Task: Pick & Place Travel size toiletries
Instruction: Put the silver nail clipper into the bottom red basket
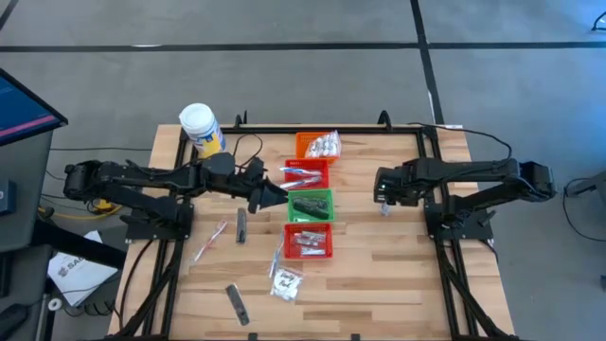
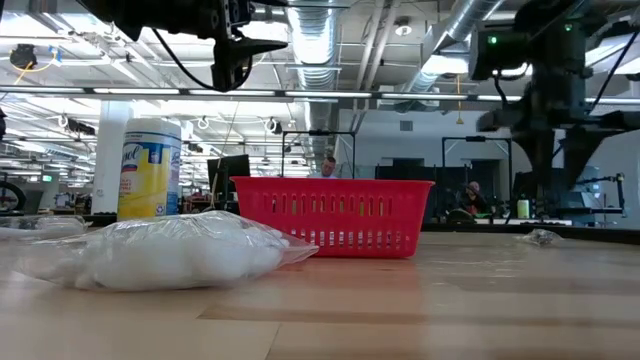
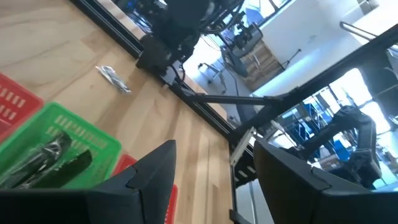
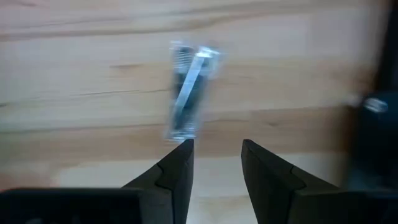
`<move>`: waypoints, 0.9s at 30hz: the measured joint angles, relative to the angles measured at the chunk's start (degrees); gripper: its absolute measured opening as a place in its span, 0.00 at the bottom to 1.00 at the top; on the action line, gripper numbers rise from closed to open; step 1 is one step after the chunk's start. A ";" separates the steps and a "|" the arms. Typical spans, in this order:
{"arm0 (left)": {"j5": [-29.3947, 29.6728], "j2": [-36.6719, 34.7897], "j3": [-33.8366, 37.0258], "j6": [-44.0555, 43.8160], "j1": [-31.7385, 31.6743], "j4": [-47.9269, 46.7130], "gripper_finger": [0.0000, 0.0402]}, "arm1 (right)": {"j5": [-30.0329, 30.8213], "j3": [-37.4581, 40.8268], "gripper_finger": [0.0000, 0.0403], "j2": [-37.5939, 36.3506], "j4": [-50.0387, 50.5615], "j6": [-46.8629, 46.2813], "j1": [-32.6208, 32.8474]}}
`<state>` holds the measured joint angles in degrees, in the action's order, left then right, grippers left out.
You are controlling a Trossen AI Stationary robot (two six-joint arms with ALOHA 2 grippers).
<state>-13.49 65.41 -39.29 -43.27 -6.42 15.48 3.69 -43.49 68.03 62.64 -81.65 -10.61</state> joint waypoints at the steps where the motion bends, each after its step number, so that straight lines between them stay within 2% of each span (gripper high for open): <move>1: -0.15 0.00 0.00 0.00 0.00 0.00 0.52 | 0.01 0.00 0.31 0.36 0.98 -0.86 0.10; 6: -1.00 0.00 0.00 0.00 0.00 0.05 0.52 | -0.01 -0.04 0.31 3.48 -0.21 -3.36 1.13; 17: -1.16 0.00 0.02 0.00 0.00 0.04 0.52 | -4.58 -0.04 0.33 12.63 -3.34 -3.57 1.94; 24: -1.16 0.00 0.02 -0.02 0.02 0.05 0.52 | -3.51 -0.06 0.46 13.82 -12.37 -3.78 1.88; 27: -1.18 0.00 0.02 -0.02 0.02 0.03 0.52 | -2.34 -0.06 0.54 13.71 -11.71 -5.05 1.63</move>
<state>-14.68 65.41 -39.27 -43.29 -6.39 15.51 1.36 -43.55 81.73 50.92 -86.70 -8.98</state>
